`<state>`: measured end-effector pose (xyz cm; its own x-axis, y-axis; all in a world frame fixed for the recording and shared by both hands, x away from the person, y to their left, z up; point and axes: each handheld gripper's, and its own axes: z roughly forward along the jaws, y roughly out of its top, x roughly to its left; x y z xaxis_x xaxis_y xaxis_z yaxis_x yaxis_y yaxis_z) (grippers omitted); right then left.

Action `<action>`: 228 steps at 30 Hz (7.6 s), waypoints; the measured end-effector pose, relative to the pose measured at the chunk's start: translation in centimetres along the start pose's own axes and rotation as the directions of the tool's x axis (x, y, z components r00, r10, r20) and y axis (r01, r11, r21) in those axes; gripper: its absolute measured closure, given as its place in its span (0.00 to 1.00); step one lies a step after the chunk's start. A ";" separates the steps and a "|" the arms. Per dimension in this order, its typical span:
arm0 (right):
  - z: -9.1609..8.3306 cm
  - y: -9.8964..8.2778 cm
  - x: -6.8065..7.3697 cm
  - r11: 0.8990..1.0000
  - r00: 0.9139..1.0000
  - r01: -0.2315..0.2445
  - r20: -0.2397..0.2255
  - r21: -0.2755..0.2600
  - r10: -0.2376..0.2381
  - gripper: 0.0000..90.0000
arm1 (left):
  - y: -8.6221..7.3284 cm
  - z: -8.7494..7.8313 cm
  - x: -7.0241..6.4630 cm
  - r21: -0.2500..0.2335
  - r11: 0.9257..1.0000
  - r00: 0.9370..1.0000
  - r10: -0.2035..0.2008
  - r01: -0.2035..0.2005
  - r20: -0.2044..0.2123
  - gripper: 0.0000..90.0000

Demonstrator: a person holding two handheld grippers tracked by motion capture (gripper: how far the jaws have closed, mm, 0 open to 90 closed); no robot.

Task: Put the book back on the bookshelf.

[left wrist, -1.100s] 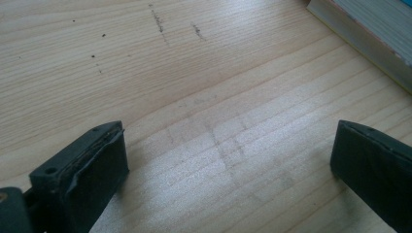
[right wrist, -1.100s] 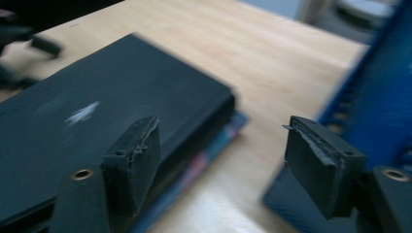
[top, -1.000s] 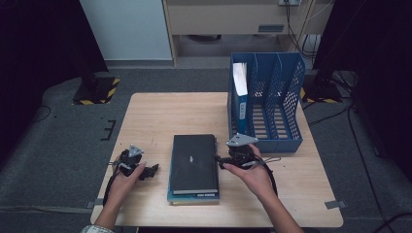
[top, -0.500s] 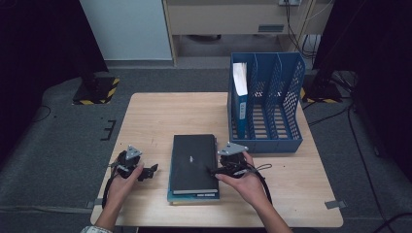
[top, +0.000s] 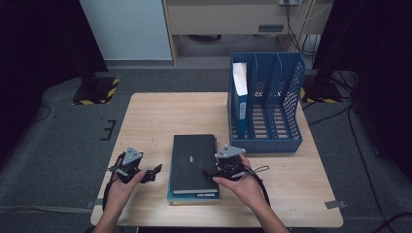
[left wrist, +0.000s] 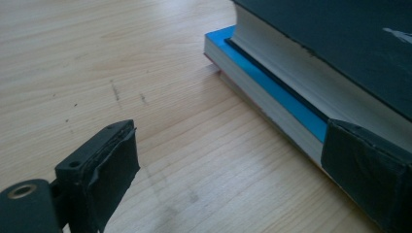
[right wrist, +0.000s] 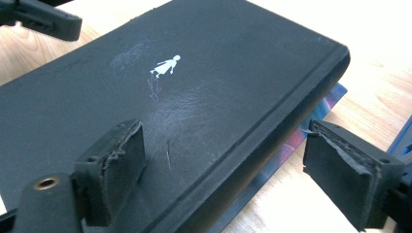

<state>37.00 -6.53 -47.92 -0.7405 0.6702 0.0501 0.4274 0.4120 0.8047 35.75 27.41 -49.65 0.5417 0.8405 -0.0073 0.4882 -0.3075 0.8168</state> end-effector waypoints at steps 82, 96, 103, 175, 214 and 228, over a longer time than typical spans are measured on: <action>3.1 -2.9 -4.0 0.887 0.833 -0.451 -0.311 0.100 0.458 0.00 | 6.3 5.9 -2.6 0.178 0.984 0.918 -0.090 0.022 0.386 0.30; 2.7 -2.4 -4.5 0.864 0.815 -0.487 -0.291 0.125 0.502 0.11 | 6.4 5.6 -1.9 0.168 0.985 0.910 -0.102 0.036 0.401 0.43; 2.2 -1.8 -4.1 0.878 0.833 -0.459 -0.277 0.137 0.479 0.12 | 6.5 5.1 -1.6 0.156 0.987 0.907 -0.100 0.038 0.409 0.47; 1.9 6.7 -3.2 0.981 0.970 -0.171 -0.161 0.092 0.184 0.30 | 10.4 -0.1 1.5 0.065 0.996 0.945 0.037 -0.062 0.325 0.80; 1.0 7.1 -2.7 0.993 0.986 -0.113 -0.125 0.020 0.114 0.35 | 11.0 -0.8 1.2 0.049 0.996 0.955 0.060 -0.078 0.291 0.86; 2.9 10.9 -5.5 0.996 0.996 -0.085 -0.029 -0.007 0.085 0.37 | 13.8 2.0 3.2 0.015 0.997 0.968 0.069 -0.075 0.242 0.89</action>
<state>47.18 -3.95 -41.16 -0.7160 0.6849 0.1350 0.4853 0.3493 0.8016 45.56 24.95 -39.51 0.7238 0.6841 -0.0901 0.4565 -0.3768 0.8060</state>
